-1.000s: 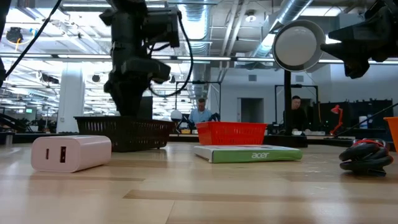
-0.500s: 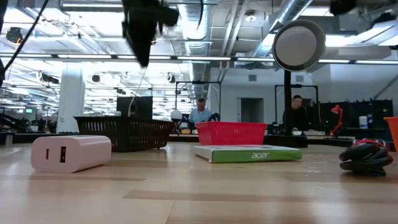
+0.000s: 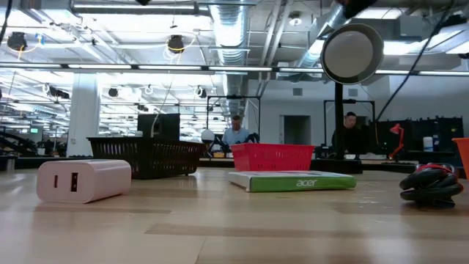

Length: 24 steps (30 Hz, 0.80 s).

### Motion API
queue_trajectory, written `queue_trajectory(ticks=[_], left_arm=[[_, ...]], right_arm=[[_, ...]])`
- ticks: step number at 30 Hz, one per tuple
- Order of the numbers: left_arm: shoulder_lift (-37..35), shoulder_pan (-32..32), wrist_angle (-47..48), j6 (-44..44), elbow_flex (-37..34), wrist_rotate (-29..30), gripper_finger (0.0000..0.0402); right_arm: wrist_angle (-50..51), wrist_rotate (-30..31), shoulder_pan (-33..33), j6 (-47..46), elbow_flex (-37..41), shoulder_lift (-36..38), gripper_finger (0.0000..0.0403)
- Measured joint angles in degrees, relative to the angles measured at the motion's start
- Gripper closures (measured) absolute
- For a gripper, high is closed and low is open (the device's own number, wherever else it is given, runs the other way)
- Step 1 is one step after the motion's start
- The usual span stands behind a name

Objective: Pick and place items into bin
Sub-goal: Put the black charger cable into the black bin

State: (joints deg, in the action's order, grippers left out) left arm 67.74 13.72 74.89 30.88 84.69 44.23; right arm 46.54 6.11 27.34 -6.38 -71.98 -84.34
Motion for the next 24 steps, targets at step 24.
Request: queue_trajectory(ticks=[24], left_arm=[[-8.6,8.75,-11.41,10.52,-17.29,-0.7,0.0268]], right_arm=[[4.27,-5.72,3.44,9.39,-1.29,-27.12,0.0246]])
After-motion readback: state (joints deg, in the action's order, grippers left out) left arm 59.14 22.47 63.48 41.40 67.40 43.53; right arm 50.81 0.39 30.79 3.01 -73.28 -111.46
